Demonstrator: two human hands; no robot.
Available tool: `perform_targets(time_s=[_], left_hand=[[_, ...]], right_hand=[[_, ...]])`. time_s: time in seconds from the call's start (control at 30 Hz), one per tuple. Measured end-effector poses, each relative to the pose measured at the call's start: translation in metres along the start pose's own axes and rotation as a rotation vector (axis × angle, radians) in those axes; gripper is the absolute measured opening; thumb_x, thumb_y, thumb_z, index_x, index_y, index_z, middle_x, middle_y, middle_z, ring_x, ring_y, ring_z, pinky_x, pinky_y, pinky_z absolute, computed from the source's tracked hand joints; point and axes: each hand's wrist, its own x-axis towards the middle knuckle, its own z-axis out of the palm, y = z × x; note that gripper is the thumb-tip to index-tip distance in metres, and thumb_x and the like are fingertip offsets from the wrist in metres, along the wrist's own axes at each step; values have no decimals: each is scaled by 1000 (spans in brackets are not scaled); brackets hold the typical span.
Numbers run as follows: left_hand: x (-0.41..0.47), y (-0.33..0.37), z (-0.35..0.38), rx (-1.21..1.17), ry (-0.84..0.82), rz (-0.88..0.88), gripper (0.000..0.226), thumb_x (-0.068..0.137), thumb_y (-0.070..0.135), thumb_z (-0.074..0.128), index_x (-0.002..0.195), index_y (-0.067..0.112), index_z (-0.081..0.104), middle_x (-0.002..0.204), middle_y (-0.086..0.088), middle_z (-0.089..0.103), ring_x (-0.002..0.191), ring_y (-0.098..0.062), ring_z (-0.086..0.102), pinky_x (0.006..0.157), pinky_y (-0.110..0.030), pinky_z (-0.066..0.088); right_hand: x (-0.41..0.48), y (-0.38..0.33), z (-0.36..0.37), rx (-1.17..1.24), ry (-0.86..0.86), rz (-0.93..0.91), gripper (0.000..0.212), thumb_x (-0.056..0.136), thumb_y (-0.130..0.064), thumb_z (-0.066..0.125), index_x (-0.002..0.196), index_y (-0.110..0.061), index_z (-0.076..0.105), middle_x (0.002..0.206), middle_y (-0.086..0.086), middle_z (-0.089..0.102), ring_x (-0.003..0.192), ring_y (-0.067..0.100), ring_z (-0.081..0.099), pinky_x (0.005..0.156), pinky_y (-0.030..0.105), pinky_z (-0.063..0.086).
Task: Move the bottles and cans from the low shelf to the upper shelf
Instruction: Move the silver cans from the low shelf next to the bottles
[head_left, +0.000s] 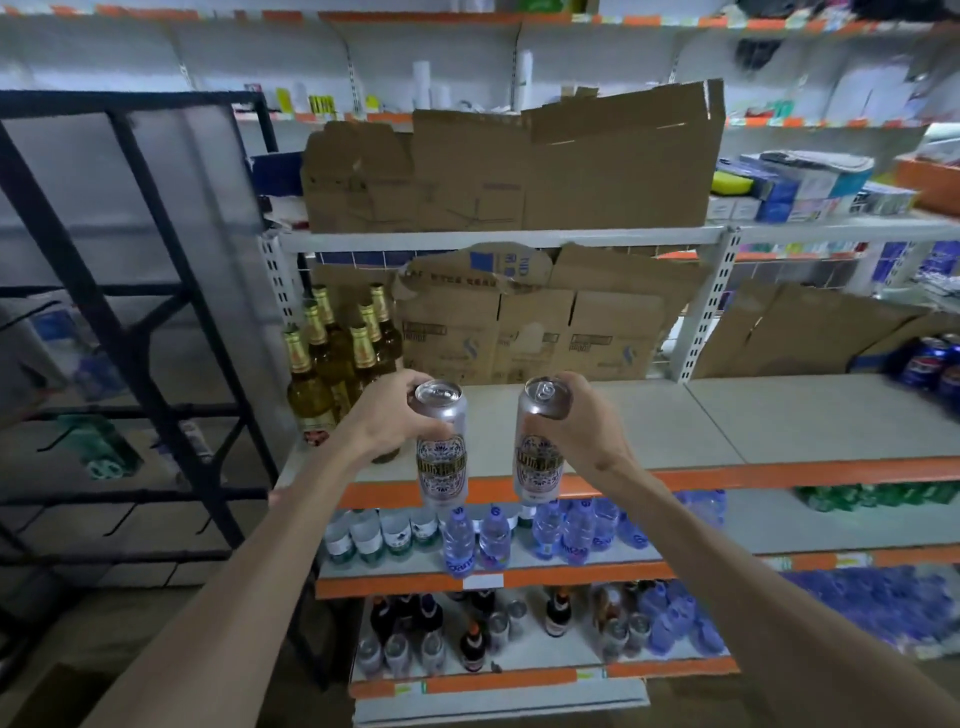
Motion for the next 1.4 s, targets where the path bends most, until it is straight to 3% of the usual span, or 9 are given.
perform_targets(time_s=[0.23,0.43,0.6,0.77,0.87,1.0,1.17,1.4], left_hand=[[75,-42,6,19,-45,-54,60,65,16,86,120,18,61,107,5,69,97,-9,65,77,-23,50],[157,-51,21,30,2,-66,62,69,11,86,125,16,60,117,2,64,105,-14,61,90,-31,51],[219,-69,34,4,7,-116,56,72,10,82,123,16,60,114,4,64,104,-12,61,79,-21,48],[271,-94,44,92,10,-167,62,69,16,82,126,18,57,115,1,65,105,-17,62,90,-36,52],[296,-106,49,91,4,-197,60,72,15,81,126,18,55,116,-1,64,105,-18,61,82,-30,49],[322,-118,60,75,8,-218,62,75,12,79,129,17,50,118,-2,63,107,-18,58,84,-30,47],[336,-132,67,75,19,-232,62,76,11,80,128,18,49,120,-5,63,111,-22,59,91,-38,51],[344,-148,68,0,46,-228,58,79,7,77,129,17,50,118,-1,60,108,-17,55,86,-32,47]], right_hand=[[67,26,39,4,-39,98,56,74,-24,77,124,-20,52,112,3,66,97,23,63,85,45,55],[144,52,62,36,-68,122,59,72,-22,79,124,-19,50,111,6,65,101,27,62,83,46,55],[212,78,84,-12,-145,88,58,77,-31,76,127,-21,48,116,4,65,103,27,62,83,42,54],[266,90,112,2,-177,85,54,78,-31,75,125,-24,49,110,3,67,99,26,64,82,44,55],[291,94,128,-11,-181,104,53,75,-32,77,121,-25,52,107,3,68,97,26,64,82,43,54],[310,105,148,-2,-173,108,56,73,-32,80,120,-26,51,107,1,68,95,24,64,77,34,52],[321,113,168,11,-179,107,58,71,-32,79,119,-26,48,106,1,67,95,26,65,82,46,55],[332,122,181,61,-182,104,60,72,-30,79,123,-27,48,109,-2,66,98,22,63,84,43,55]])
